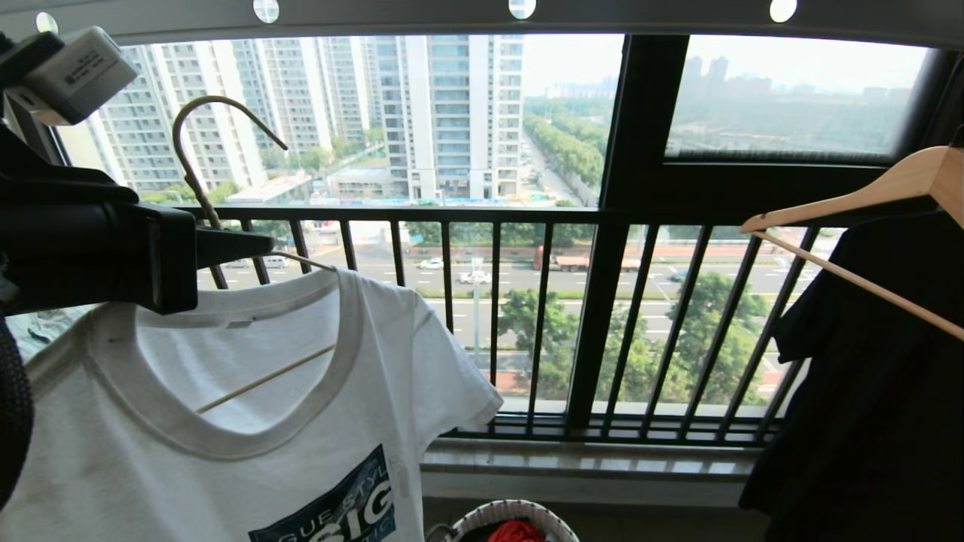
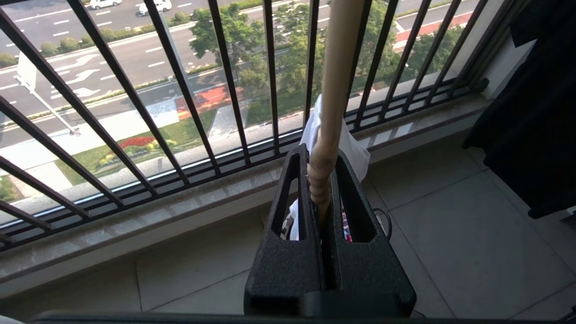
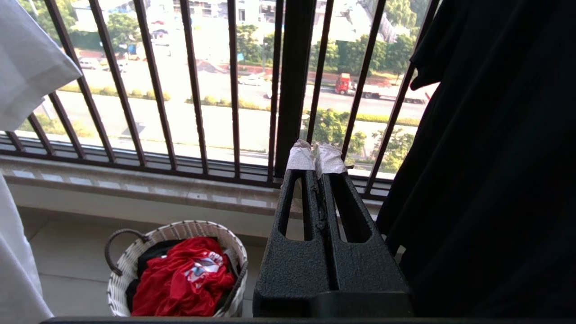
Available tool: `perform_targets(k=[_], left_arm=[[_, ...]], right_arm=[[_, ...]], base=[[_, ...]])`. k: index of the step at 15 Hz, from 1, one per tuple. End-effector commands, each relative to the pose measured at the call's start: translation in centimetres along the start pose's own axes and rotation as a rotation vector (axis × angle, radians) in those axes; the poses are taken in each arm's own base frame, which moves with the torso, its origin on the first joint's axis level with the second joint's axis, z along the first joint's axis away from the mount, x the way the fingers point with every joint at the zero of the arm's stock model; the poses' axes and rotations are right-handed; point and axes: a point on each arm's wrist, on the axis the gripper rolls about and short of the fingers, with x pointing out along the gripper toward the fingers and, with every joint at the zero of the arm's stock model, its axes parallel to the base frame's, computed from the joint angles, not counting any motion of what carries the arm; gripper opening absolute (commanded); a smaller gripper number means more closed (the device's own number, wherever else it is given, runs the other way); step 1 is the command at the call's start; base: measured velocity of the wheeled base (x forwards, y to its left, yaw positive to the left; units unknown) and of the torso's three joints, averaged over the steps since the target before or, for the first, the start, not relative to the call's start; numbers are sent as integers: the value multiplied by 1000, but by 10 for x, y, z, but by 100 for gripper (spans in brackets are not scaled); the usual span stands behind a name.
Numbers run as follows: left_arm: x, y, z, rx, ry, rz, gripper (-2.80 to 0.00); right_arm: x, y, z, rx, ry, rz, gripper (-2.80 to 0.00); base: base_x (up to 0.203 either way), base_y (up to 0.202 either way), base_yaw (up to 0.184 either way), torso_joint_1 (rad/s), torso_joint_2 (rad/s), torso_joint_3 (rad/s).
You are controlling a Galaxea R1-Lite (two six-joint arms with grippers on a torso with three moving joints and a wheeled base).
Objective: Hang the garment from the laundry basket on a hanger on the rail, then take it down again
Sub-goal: Take the clothes off the clothes rack
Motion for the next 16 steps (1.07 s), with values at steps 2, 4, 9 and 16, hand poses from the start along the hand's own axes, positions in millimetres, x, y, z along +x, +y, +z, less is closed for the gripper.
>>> perform_targets(k=[2, 4, 9, 16], left_arm=[[51, -4, -22, 31, -6, -57, -280], [83, -7, -35, 41, -43, -81, -280], [124, -23, -51, 54, -52, -144, -280], [168, -32, -56, 47, -94, -305, -280]], right_arm=[[-2, 0, 8, -20, -22, 7, -280], [0, -1, 26, -19, 8, 18, -280], [27, -1, 72, -1, 146, 168, -280], [121, 2, 118, 48, 278, 351, -280]], base=[[0, 0, 0, 0, 0, 0], [0, 0, 0, 0, 0, 0], [0, 0, 0, 0, 0, 0], [0, 0, 0, 0, 0, 0]])
